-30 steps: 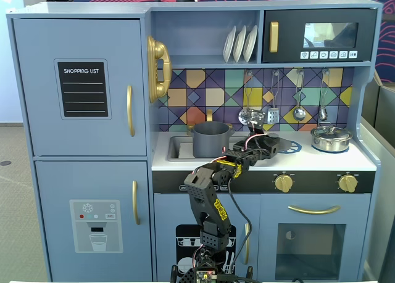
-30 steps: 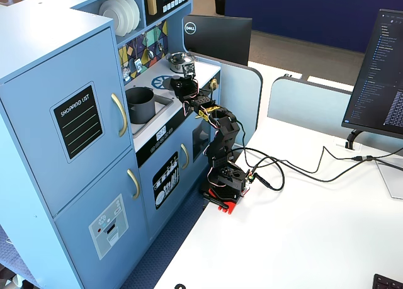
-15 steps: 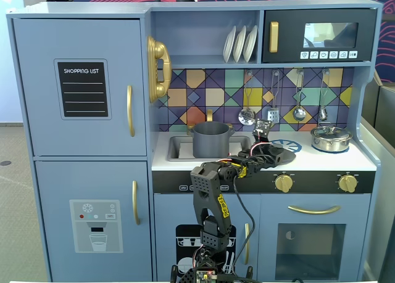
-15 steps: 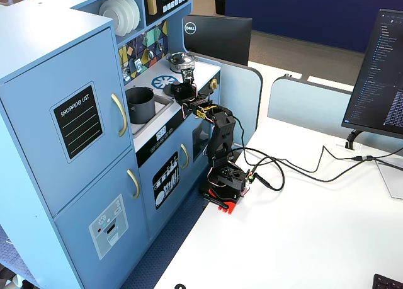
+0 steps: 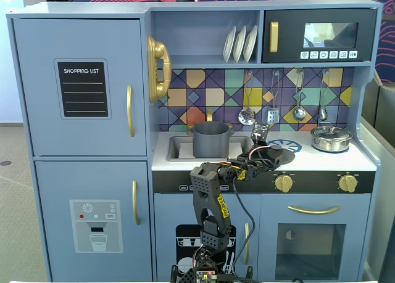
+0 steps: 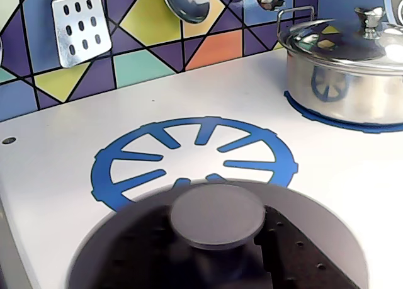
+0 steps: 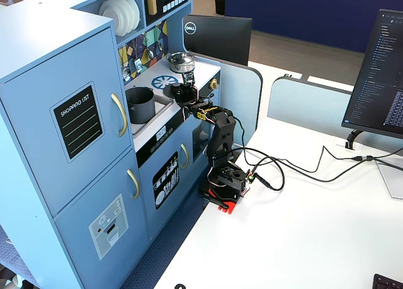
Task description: Take off the lid from the gray recipient and place it on the counter
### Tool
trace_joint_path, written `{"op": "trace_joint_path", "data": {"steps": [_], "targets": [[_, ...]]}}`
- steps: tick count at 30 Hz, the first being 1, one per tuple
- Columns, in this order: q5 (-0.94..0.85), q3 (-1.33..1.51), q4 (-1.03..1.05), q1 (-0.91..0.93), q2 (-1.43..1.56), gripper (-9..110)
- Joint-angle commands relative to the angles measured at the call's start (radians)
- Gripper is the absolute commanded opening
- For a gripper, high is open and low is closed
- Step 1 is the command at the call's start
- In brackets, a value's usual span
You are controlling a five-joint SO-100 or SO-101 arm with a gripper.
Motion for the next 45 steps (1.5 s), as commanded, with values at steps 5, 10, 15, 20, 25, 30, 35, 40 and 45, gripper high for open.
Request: {"op": "trace_joint_path", "data": {"steps": [5, 10, 15, 20, 25, 30, 35, 40, 45], "targets": [[-0.023, 0.031, -0.002, 0.034, 0.049, 38], [-0.015, 0.031, -0.02, 0.04, 0.061, 39], [-0.005, 0.003, -0.031, 0.031, 0.097, 37], [0.005, -0.026, -0.014, 0.018, 0.152, 35], [0.026, -0.061, 0.02, -0.012, 0.244, 32], [0.044, -0.089, 0.307, -0.038, 0.472, 25], [0.16, -0.192, 1.175, -0.218, 0.821, 3], [0.101, -0.078, 1.575, -0.463, 0.959, 0], [0.11, 0.261, 1.543, -0.597, 1.085, 0]]}}
